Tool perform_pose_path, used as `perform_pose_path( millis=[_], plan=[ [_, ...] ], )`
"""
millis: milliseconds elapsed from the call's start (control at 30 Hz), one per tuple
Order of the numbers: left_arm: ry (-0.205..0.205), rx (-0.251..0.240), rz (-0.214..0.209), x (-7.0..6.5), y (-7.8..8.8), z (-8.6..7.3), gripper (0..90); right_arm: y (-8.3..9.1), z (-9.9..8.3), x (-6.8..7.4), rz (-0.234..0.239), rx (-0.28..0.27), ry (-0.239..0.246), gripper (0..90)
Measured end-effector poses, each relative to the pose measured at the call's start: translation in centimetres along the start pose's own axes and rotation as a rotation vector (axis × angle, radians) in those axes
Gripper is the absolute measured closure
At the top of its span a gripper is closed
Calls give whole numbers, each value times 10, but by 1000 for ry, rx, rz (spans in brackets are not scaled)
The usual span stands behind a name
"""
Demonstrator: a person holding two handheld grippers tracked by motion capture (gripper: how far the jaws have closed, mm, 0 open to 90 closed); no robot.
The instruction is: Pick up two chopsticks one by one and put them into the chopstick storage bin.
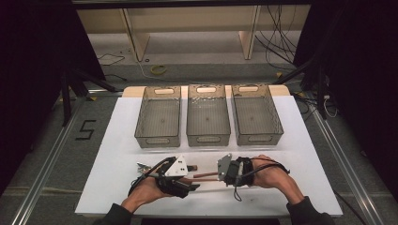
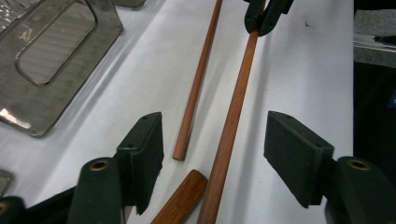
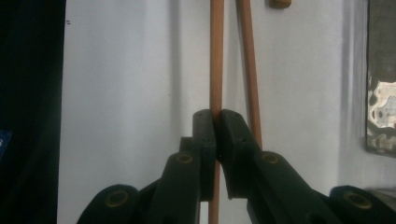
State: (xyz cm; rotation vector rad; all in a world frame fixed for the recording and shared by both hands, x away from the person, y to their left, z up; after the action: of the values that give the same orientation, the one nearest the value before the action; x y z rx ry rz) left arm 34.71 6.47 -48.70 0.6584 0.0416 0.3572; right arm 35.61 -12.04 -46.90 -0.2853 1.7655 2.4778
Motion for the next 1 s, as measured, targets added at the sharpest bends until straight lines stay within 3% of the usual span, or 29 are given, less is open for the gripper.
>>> perform_pose_path(
  millis=[300, 500, 1000],
  plan=[
    [-86, 56, -28, -7, -5, 0, 493, 0, 7, 4, -10, 14, 33, 855],
    [-119, 89, -44, -12, -7, 2, 577, 0, 10, 5, -17, 19, 53, 855],
    [-148, 141, -74, -17, -12, 1, 778, -1, 13, 9, -16, 21, 86, 855]
  ],
)
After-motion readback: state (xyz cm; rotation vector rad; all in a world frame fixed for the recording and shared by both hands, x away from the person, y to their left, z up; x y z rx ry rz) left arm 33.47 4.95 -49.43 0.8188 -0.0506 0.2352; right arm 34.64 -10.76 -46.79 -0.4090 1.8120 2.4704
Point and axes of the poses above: each handheld gripper's, and its own axes: y roughly backward along the jaws, z roughly out of its top, x roughly to its left, the point moved 5 cm from there along -y, roughly forward along the jaws, and after that the axes turned 4 degrees about -x, right-handed, at the moved point
